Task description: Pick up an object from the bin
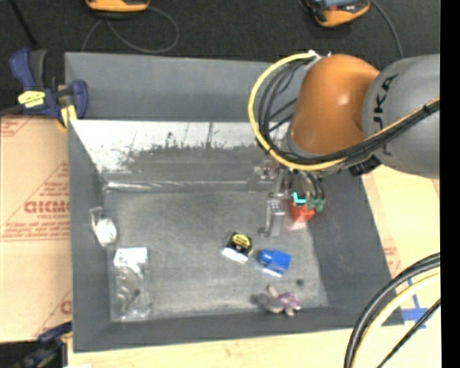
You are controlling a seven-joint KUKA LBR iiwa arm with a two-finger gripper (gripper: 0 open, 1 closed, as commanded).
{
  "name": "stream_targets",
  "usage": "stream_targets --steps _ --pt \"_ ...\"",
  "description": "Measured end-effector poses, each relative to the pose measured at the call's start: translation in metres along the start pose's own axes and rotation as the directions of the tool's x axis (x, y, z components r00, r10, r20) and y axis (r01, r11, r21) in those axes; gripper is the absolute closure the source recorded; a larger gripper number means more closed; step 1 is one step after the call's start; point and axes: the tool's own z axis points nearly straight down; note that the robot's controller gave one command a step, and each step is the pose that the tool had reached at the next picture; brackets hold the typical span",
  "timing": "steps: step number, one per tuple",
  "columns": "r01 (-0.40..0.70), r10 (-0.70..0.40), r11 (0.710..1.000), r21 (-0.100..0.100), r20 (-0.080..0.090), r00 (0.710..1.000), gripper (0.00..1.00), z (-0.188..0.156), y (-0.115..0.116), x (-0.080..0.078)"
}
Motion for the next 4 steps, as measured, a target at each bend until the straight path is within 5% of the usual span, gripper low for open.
stream_targets --steps 1,2,3,4 --pt "-0.195 0.195 0.981 -0.003 0.002 0.981 0.00 0.116 -0.080 0.041" --pt "-0.259 0.259 0.966 -0.002 0.003 0.966 0.00 0.085 -0.084 0.067" --pt "-0.400 0.400 0.917 -0.002 0.000 0.917 0.00 0.086 -0.079 0.080" --pt "-0.362 0.362 0.932 0.000 -0.001 0.932 0.00 0.117 -0.078 0.076"
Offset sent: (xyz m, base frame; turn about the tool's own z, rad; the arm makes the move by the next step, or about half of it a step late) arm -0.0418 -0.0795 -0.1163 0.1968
